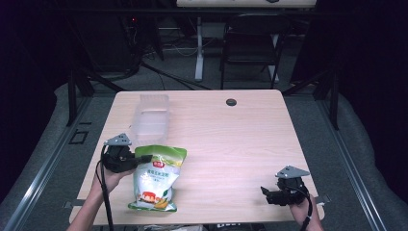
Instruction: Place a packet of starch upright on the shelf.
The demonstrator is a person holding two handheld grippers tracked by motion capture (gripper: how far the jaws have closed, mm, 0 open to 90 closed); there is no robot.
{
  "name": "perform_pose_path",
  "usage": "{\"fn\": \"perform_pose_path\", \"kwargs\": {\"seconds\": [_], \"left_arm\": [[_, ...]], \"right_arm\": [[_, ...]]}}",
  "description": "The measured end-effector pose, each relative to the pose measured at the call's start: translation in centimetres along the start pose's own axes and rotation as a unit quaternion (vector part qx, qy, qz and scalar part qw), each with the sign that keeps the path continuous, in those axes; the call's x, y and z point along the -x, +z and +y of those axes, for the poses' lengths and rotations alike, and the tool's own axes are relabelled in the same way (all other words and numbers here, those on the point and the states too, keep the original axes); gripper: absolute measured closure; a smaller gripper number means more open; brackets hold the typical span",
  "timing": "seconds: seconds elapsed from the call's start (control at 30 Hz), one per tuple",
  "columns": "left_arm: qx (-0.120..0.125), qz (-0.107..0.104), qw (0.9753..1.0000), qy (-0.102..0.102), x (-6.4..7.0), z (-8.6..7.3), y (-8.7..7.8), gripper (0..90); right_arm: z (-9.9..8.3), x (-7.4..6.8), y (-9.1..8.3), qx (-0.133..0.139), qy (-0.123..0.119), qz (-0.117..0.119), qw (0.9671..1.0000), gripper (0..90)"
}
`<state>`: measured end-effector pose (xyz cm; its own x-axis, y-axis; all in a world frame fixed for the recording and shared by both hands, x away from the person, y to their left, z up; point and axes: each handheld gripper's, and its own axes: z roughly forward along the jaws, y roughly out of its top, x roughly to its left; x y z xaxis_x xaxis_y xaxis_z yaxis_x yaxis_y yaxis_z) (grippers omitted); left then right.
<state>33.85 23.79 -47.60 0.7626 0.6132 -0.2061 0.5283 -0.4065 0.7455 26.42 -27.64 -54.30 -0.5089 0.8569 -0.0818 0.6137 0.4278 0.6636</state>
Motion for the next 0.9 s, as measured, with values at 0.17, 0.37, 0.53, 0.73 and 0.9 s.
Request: {"fn": "perform_pose_path", "kwargs": {"seconds": [0.17,0.37,0.53,0.73,0.9], "left_arm": [[0.002,-0.007,0.9998,0.017,0.6,0.6,-0.5,89.9],[0.002,-0.015,0.9991,0.039,1.4,1.4,-1.1,89.9],[0.004,-0.019,0.9984,0.052,1.8,2.0,-1.7,89.9],[0.007,-0.029,0.9959,0.086,2.7,3.1,-2.7,90.0],[0.006,-0.026,0.9906,0.134,3.8,3.8,-3.1,90.0]], "right_arm": [[0.0,0.0,0.0,0.000,0.001,0.000,1.0000,14.6],[0.0,0.0,0.0,0.000,0.001,-0.001,1.0000,14.6],[0.0,0.0,0.0,0.001,0.003,-0.001,1.0000,14.6],[0.0,0.1,0.0,-0.001,-0.001,0.000,1.0000,14.6],[0.0,0.1,0.0,0.002,0.002,0.001,1.0000,14.6]]}}
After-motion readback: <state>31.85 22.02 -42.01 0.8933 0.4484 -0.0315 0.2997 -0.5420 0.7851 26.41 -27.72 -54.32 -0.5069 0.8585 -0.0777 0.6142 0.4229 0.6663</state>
